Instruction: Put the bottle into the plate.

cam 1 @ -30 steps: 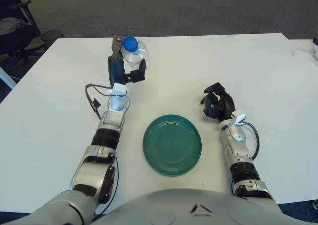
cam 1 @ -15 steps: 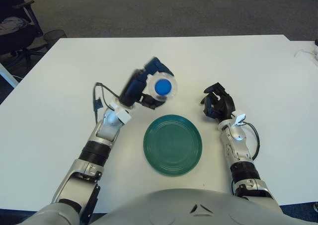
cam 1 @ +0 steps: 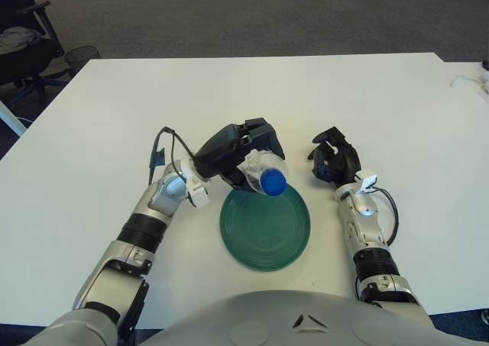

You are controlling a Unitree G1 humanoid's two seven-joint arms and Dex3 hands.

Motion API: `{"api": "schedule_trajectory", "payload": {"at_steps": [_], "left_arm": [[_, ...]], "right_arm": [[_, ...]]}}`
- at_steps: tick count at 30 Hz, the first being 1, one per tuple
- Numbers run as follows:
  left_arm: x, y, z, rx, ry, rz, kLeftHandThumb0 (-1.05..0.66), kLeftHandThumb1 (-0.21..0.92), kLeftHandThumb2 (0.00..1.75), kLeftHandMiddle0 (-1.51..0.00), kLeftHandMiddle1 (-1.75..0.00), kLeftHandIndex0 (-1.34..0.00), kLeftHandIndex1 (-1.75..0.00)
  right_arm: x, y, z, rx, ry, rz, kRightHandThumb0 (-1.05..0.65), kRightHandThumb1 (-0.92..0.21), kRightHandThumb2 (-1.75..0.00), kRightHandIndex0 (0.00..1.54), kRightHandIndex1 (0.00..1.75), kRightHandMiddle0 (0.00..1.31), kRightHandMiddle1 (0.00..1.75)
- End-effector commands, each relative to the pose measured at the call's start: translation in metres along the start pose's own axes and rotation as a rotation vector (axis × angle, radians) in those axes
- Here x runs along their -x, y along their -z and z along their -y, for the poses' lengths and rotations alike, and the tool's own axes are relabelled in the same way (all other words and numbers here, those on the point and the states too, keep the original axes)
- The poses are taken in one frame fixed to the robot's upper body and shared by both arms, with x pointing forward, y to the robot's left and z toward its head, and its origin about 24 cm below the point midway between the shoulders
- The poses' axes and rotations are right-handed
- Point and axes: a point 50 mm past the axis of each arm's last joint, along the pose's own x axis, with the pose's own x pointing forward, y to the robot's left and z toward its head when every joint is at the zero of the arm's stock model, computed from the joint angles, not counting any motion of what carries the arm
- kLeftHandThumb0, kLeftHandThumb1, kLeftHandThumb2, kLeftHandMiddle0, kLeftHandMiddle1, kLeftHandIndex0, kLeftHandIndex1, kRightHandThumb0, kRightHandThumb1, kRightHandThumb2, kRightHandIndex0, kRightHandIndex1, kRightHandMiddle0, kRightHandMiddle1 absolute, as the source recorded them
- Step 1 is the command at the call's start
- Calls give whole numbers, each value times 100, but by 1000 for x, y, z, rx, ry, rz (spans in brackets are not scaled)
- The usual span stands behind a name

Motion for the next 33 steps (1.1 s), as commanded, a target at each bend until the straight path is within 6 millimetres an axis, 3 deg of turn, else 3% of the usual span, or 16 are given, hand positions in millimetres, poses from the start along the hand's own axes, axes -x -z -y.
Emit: {"api": "schedule_trajectory", "payload": {"at_steps": [1, 8, 24, 33], "left_arm": [[-6, 3, 11, -105, 49, 11, -45, 38, 123, -109, -175, -56, -175], [-5, 8, 32, -220, 136, -7, -44, 39, 122, -109, -175, -55, -175], [-4, 6, 31, -369, 255, -4, -42, 47, 112, -107, -175, -49, -175], [-4, 1, 29, -472, 307, 107, -43, 48, 111, -96, -175, -49, -175]], "right_arm": [[13, 21, 2, -20, 18, -121, -1, -43, -113, 50, 174, 44, 157], [13, 21, 1, -14, 11, -129, -1, -44, -111, 49, 175, 44, 156], [13, 20, 1, -16, 9, -142, -1, -46, -110, 49, 175, 42, 157], [13, 19, 1, -12, 10, -145, -1, -45, -110, 49, 175, 44, 155]]}}
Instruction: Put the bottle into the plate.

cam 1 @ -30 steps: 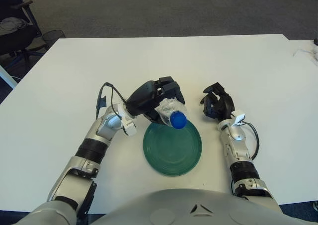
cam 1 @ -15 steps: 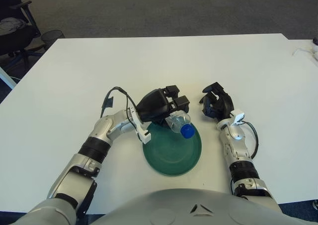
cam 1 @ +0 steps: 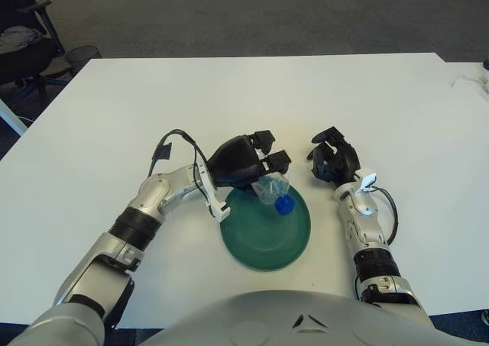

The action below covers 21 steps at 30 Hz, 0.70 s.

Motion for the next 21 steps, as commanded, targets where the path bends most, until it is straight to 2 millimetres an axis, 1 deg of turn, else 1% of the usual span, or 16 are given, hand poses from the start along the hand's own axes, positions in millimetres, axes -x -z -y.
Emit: {"api": "schedule_trajectory", "payload": {"at_steps": [1, 5, 6, 7, 9, 11, 14, 16, 20, 21], "left_arm": [[0, 1, -5, -58, 12, 64, -43, 47, 112, -94, -175, -49, -175], [0, 0, -5, -55, 22, 111, -43, 47, 112, -83, -175, -49, -175], [0, 0, -5, -60, 26, 123, -28, 39, 120, -74, -175, -52, -170], [1, -1, -4, -63, 28, 131, -18, 35, 124, -68, -175, -53, -166], [1, -1, -4, -69, 30, 140, -10, 32, 127, -63, -175, -54, -163], [1, -1, -4, -74, 32, 147, -5, 32, 128, -60, -175, -54, -161], [3, -3, -4, -93, 44, 166, -2, 34, 125, -56, -175, -52, -159], [4, -3, -3, -117, 51, 185, -1, 37, 122, -52, -175, -48, -161], [4, -4, -2, -153, 55, 214, -1, 43, 117, -46, -174, -40, -169], [4, -4, -2, -158, 56, 220, -1, 47, 112, -45, -171, -37, -171]], "right_arm": [[13, 22, 2, -15, 20, -124, -1, -45, -110, 49, 175, 44, 155], [12, 21, 2, -16, 20, -127, -1, -46, -110, 49, 175, 43, 156], [12, 21, 2, -15, 20, -127, -1, -46, -109, 49, 174, 43, 156], [12, 21, 2, -14, 20, -128, -1, -46, -109, 49, 174, 42, 157], [12, 21, 2, -13, 20, -128, -1, -46, -109, 49, 174, 42, 157], [12, 21, 2, -12, 20, -129, -1, -46, -109, 49, 174, 41, 157], [12, 21, 2, -13, 21, -132, -1, -47, -109, 49, 174, 40, 158], [12, 21, 2, -16, 21, -133, -1, -47, -109, 49, 173, 39, 159], [12, 20, 1, -19, 22, -133, 0, -48, -109, 49, 172, 38, 161], [12, 20, 1, -18, 23, -134, 0, -48, -108, 50, 172, 38, 161]]}}
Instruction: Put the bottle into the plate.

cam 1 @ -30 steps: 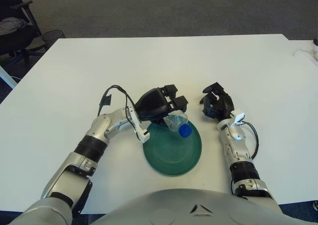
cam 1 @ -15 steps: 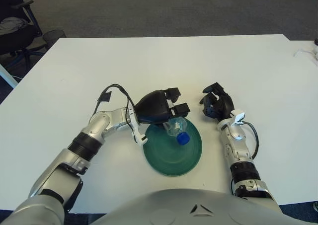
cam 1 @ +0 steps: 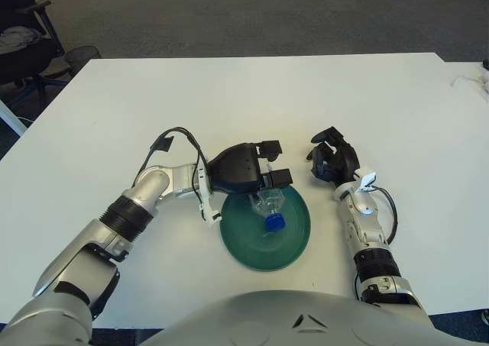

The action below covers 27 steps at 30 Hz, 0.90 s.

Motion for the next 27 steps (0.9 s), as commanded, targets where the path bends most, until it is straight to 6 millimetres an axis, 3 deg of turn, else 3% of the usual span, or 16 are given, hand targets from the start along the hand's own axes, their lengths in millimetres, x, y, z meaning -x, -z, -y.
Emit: {"api": "schedule_trajectory", "payload": {"at_steps": [1, 6, 7, 11, 13, 14, 15, 18, 21, 27], "left_arm": [[1, 3, -2, -54, 7, 24, -1, 49, 109, -44, -169, -35, -172], [1, 3, 0, -107, 15, 58, -1, 65, 86, -40, -158, -26, -174], [1, 3, 0, -113, 15, 61, -18, 74, 75, -34, -147, -25, -174], [2, 2, 5, -164, 20, 75, -31, 87, 58, -28, -121, -21, -175], [3, 2, 7, -179, 21, 76, -57, 90, 58, -24, -98, -9, -150], [4, 2, 8, -194, 30, 72, -61, 90, 58, -23, -95, -7, -146], [5, 1, 7, -207, 41, 67, -70, 91, 61, -19, -74, -4, -121], [7, 2, 4, -232, 67, 59, -85, 92, 67, -17, -32, -1, -73], [9, 2, 4, -254, 109, 41, -93, 92, 76, -14, -14, 0, -45], [10, 6, -8, -282, 135, 34, -101, 92, 86, -7, -2, 0, -18]], "right_arm": [[13, 21, 2, -17, 23, -121, 0, -48, -108, 50, 172, 38, 161], [13, 21, 2, -15, 27, -121, 0, -46, -109, 51, 172, 38, 160], [13, 21, 2, -15, 27, -121, 0, -46, -110, 51, 172, 39, 160], [13, 20, 1, -17, 28, -122, 0, -45, -111, 52, 172, 39, 160], [13, 20, 1, -17, 28, -123, 0, -45, -112, 52, 173, 39, 160], [13, 20, 0, -14, 33, -126, 0, -45, -112, 52, 173, 39, 160], [13, 20, 0, -9, 38, -128, 0, -45, -111, 51, 172, 39, 161], [13, 20, -1, 1, 47, -134, 0, -46, -110, 51, 171, 38, 163], [13, 19, -2, 9, 51, -137, 0, -47, -109, 50, 169, 37, 164], [14, 17, -3, 20, 51, -142, 0, -47, -109, 51, 168, 35, 166]]}}
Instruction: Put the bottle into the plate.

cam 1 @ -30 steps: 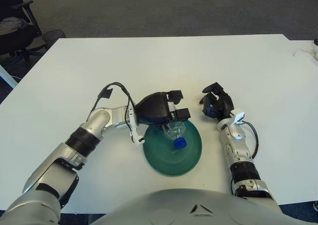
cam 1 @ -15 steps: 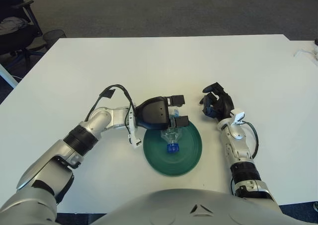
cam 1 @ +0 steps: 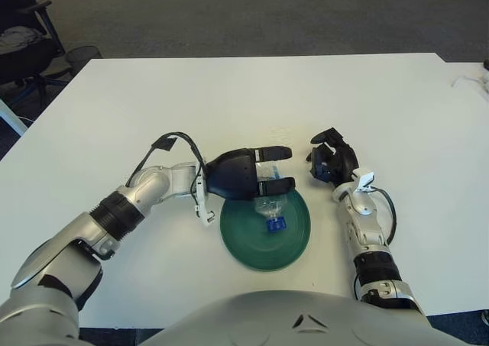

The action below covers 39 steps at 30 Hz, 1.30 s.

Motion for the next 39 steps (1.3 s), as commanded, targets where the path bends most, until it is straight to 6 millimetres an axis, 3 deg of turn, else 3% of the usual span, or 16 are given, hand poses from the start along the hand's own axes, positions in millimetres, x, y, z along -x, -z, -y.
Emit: {"api": "schedule_trajectory", "payload": {"at_steps": [1, 6, 18, 28, 30, 34, 39], "left_arm": [[3, 5, -6, -26, 28, -10, -102, 92, 87, -6, -2, 0, -15], [3, 6, -8, -35, 42, -18, -104, 92, 83, -1, 0, 0, -2], [6, 14, -24, -54, 31, -24, -105, 92, 67, 0, 0, 0, 0], [6, 15, -24, -26, -7, -33, -101, 92, 61, 0, 0, 0, 0], [8, 19, -27, -29, -9, -36, -101, 92, 60, 0, 0, 0, 0], [22, 43, -58, -110, -3, -63, -100, 92, 62, 0, 0, 0, 0], [27, 52, -51, -122, 26, -141, -102, 92, 70, 0, 0, 0, 0]], "right_arm": [[11, 19, 1, -2, 15, -115, 0, -47, -109, 52, 167, 35, 166], [11, 19, 1, 6, 18, -119, 0, -48, -108, 53, 165, 34, 168], [12, 17, 0, 28, 27, -101, 0, -47, -107, 56, 159, 35, 169], [12, 17, -2, 68, 62, -72, 0, -46, -106, 56, 154, 39, 169], [12, 18, -3, 68, 63, -82, 0, -47, -105, 55, 154, 40, 169], [12, 16, -6, 35, 57, -85, -1, -51, -100, 51, 154, 40, 168], [13, 16, -8, 0, 51, -79, -1, -55, -96, 48, 156, 37, 167]]}}
